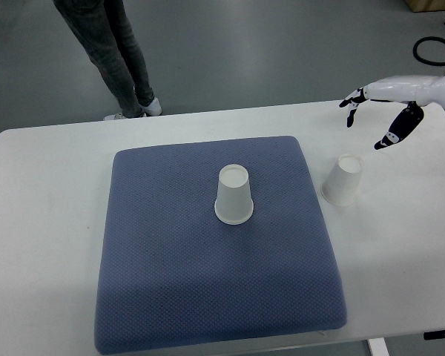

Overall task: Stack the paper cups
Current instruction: 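Move the open right hand down over the loose white paper cup, then close the right hand fingers around the loose white paper cup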

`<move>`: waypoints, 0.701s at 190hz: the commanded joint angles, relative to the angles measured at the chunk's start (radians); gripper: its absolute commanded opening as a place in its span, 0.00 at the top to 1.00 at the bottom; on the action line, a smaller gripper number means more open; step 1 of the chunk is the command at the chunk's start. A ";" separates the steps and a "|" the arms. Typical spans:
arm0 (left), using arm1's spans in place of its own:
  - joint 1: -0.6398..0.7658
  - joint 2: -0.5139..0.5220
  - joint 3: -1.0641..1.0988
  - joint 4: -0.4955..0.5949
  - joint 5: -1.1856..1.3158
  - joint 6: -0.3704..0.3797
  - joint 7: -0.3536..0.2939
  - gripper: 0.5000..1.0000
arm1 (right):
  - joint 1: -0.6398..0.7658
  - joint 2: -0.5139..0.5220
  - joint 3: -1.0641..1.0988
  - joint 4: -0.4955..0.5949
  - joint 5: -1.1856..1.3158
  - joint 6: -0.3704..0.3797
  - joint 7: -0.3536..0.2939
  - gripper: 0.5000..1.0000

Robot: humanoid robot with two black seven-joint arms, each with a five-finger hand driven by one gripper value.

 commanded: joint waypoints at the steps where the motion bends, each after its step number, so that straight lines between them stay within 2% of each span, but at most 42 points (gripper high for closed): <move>1: 0.000 0.000 0.000 0.000 0.000 0.000 0.000 0.00 | -0.001 0.041 -0.043 -0.020 -0.031 -0.027 0.000 0.19; 98: 0.000 0.000 0.000 0.000 0.000 0.000 0.000 0.00 | -0.055 0.095 -0.095 -0.058 -0.099 -0.068 0.003 0.19; 133: 0.002 0.000 0.000 0.000 0.000 0.000 0.000 0.00 | -0.084 0.133 -0.095 -0.111 -0.148 -0.118 0.001 0.19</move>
